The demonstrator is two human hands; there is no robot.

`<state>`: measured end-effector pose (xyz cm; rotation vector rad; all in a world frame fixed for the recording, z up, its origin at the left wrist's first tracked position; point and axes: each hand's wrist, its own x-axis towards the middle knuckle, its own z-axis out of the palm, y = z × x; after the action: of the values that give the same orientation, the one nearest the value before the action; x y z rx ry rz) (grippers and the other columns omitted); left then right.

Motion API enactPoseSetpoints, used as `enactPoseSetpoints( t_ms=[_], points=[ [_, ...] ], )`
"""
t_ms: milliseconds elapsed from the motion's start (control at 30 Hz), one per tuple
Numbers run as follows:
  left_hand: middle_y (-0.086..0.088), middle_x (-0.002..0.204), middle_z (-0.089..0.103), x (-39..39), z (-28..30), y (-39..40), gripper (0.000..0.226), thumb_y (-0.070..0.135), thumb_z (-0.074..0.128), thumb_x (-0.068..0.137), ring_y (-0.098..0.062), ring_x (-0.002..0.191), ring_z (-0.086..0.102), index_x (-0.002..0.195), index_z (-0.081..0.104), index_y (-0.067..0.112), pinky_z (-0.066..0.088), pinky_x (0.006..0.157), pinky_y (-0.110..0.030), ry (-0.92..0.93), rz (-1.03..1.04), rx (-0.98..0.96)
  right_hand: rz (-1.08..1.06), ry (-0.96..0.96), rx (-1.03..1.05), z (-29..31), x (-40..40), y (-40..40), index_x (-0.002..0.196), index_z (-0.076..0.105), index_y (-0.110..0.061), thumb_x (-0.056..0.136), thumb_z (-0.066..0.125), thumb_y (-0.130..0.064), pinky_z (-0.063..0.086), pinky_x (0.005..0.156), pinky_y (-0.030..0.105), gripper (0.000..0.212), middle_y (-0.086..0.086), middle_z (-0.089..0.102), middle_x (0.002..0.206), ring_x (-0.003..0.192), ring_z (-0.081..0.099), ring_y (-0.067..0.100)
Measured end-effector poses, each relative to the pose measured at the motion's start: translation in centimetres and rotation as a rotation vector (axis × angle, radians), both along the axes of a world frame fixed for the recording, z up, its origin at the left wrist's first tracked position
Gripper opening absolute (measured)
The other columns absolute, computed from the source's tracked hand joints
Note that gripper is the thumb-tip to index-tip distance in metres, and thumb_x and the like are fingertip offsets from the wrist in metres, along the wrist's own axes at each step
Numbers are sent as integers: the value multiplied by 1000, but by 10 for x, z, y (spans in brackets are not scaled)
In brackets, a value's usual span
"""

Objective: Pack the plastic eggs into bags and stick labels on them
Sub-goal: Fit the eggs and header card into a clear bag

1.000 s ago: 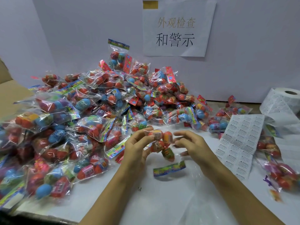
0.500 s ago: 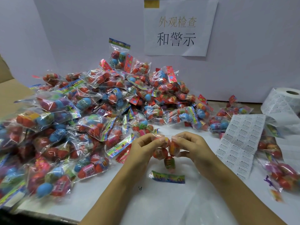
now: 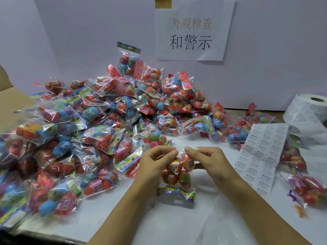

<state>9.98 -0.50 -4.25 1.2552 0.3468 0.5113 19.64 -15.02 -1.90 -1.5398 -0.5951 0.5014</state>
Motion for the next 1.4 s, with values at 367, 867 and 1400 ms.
enactPoseSetpoints(
  t_ms=[367,867,1400],
  points=[
    [-10,85,78,-4,14,-6,28,37,67,83,-16,77,75,80,83,15,55,61,-21,11,18,-96,-7,16,18,6,0,-4,85,83,-17,79,71,-44,60,69,27,31,8,78,85,78,73,15],
    [-12,92,75,-4,9,-3,19,30,81,80,-21,85,72,87,79,13,59,72,-28,20,-148,-87,-140,-59,41,-1,2,-3,69,78,-14,93,71,-21,58,61,26,26,7,74,73,70,71,14],
    [-16,84,74,-3,2,2,16,21,84,72,-26,83,75,80,78,8,60,71,-34,45,-173,-26,77,-50,-30,3,2,-7,82,79,-15,63,89,-44,53,62,24,36,9,74,74,64,66,15]
  ],
)
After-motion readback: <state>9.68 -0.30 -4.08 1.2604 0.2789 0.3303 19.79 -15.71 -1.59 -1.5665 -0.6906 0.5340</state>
